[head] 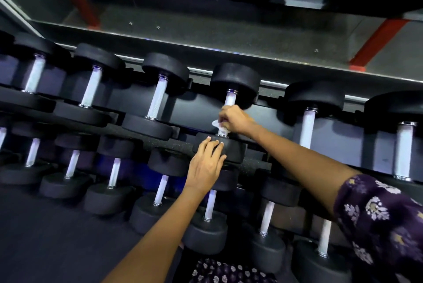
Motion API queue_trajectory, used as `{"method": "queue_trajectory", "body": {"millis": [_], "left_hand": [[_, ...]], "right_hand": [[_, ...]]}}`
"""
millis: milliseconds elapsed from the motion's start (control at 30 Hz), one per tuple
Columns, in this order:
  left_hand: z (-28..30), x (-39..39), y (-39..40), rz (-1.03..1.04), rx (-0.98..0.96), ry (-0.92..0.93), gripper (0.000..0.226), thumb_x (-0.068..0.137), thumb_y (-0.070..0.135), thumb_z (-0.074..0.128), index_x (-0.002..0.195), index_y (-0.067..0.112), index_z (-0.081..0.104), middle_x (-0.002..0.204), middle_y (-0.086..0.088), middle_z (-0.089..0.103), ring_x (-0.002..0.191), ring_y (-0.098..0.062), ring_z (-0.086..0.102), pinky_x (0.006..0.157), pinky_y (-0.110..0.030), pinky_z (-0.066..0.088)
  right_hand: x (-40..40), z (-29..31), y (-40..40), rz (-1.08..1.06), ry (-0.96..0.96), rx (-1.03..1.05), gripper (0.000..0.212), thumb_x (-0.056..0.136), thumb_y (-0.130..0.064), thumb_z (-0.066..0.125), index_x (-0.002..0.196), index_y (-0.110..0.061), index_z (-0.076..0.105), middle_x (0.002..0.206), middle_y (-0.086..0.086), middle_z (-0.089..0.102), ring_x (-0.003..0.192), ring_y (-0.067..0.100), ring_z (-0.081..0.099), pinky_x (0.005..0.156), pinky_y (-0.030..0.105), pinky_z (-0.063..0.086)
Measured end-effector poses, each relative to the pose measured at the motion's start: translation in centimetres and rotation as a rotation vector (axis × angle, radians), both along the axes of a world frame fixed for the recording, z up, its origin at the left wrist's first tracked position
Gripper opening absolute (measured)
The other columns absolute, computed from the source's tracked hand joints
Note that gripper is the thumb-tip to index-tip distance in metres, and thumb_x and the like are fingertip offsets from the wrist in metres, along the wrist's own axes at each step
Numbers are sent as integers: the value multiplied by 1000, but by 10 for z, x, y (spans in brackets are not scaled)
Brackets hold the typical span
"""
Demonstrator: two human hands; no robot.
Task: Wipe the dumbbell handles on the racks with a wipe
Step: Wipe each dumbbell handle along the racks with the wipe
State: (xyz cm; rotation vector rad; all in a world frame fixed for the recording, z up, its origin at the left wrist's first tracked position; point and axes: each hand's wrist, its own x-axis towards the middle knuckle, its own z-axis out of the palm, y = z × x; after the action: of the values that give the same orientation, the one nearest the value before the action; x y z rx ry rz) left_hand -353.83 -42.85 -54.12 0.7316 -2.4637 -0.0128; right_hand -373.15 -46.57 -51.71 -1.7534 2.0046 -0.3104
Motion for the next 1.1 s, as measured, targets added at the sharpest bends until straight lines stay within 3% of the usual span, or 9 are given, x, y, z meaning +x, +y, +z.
{"method": "queue_trajectory", "body": {"millis": [133, 267, 467, 633, 800, 967, 1100], "left_hand": [[1, 1, -2, -23, -38, -26, 36, 92, 22, 47, 105, -1, 72, 98, -11, 70, 102, -32, 66, 82, -33, 57], [-2, 4, -3, -54, -54, -6, 35, 92, 20, 48, 106, -2, 71, 100, -12, 71, 104, -33, 66, 93, -33, 49], [1, 3, -11, -138, -57, -21, 35, 92, 19, 49, 105, -5, 71, 98, -13, 70, 100, -29, 68, 91, -35, 54], [0, 4, -6, -124, 18, -6, 36, 92, 19, 48, 107, -5, 70, 98, -13, 69, 102, -28, 66, 87, -31, 55], [-2, 4, -2, -83, 58, 18, 36, 93, 19, 47, 110, -5, 68, 101, -14, 68, 111, -23, 52, 88, -30, 53], [-1, -1, 2, -48, 117, 48, 36, 92, 18, 47, 108, -4, 70, 100, -14, 68, 110, -23, 50, 88, -28, 51], [3, -1, 4, -38, 166, 89, 34, 89, 17, 49, 104, -4, 71, 98, -14, 69, 105, -21, 52, 81, -29, 54]], "right_hand": [[-7, 4, -12, -313, -37, -120, 16, 79, -1, 56, 87, 2, 70, 97, 22, 64, 90, 34, 61, 73, 32, 45], [19, -4, 8, 44, 29, 24, 16, 85, -9, 56, 88, 1, 68, 100, 16, 58, 90, 34, 59, 75, 38, 48], [-13, 8, -8, -302, -34, -145, 16, 81, -8, 62, 89, 1, 72, 96, 20, 63, 90, 32, 61, 75, 31, 43], [0, 0, 7, 49, 73, 4, 18, 85, -13, 60, 94, -2, 70, 102, 15, 58, 92, 33, 59, 75, 34, 45], [-15, 6, -9, -311, -17, -145, 17, 84, -11, 60, 93, -2, 72, 103, 17, 59, 96, 30, 57, 81, 33, 46], [2, 2, 17, 86, 9, 31, 19, 83, -16, 67, 92, 0, 72, 101, 14, 57, 91, 27, 57, 74, 22, 37], [-23, 7, 1, -161, -38, -63, 18, 78, -11, 72, 93, -2, 74, 102, 16, 60, 94, 30, 59, 79, 31, 46]]}}
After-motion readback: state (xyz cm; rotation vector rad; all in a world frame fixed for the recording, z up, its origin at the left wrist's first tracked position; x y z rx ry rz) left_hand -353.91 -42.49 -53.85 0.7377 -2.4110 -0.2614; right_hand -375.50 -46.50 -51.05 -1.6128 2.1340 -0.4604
